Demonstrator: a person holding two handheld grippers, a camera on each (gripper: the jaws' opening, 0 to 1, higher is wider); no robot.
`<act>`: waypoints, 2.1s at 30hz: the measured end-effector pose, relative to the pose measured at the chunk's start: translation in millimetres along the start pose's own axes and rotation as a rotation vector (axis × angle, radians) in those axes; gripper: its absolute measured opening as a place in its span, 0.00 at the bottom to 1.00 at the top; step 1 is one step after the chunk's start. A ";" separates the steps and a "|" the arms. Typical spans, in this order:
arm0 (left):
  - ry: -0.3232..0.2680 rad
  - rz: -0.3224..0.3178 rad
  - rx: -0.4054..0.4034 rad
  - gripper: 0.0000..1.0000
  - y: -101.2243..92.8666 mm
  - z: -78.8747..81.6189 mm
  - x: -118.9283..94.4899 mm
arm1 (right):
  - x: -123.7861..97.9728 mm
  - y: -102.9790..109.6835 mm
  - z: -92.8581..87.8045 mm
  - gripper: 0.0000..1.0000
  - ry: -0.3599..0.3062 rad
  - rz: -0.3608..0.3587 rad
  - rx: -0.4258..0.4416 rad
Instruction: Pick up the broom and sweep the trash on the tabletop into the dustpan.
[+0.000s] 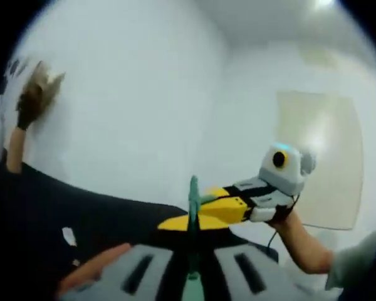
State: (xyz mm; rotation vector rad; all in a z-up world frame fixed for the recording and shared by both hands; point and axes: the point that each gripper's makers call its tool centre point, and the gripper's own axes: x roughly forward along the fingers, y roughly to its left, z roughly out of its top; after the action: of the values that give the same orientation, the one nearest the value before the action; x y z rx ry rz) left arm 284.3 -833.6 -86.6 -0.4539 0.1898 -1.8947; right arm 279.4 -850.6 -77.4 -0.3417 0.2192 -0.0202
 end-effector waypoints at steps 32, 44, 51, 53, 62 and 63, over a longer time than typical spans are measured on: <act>-0.471 0.058 -0.220 0.02 -1.4 94.9 0.8 | -40.9 -14.8 -15.4 0.23 -1.059 0.382 1.519; -0.516 0.041 -0.313 0.02 -9.2 83.3 0.9 | -30.9 -26.1 -3.2 0.28 -1.210 0.375 1.549; -0.528 0.056 -0.354 0.02 -3.9 74.0 -0.5 | -26.5 -39.2 -8.3 0.24 -1.252 0.325 1.563; -0.542 0.053 -0.367 0.02 -3.0 74.6 -3.3 | -29.0 -45.6 -13.5 0.24 -1.279 0.295 1.576; -0.538 0.048 -0.362 0.02 -7.2 70.2 -3.5 | -29.3 -55.0 -12.0 0.22 -1.304 0.276 1.571; -0.537 0.046 -0.365 0.02 -7.4 69.6 -3.3 | -29.1 -54.8 -12.0 0.21 -1.305 0.272 1.569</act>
State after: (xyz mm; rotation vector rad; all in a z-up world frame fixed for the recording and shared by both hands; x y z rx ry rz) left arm 306.6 -822.0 -21.2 -1.1739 0.1841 -1.6287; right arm 249.3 -904.5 -64.0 1.2578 -1.0421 0.2855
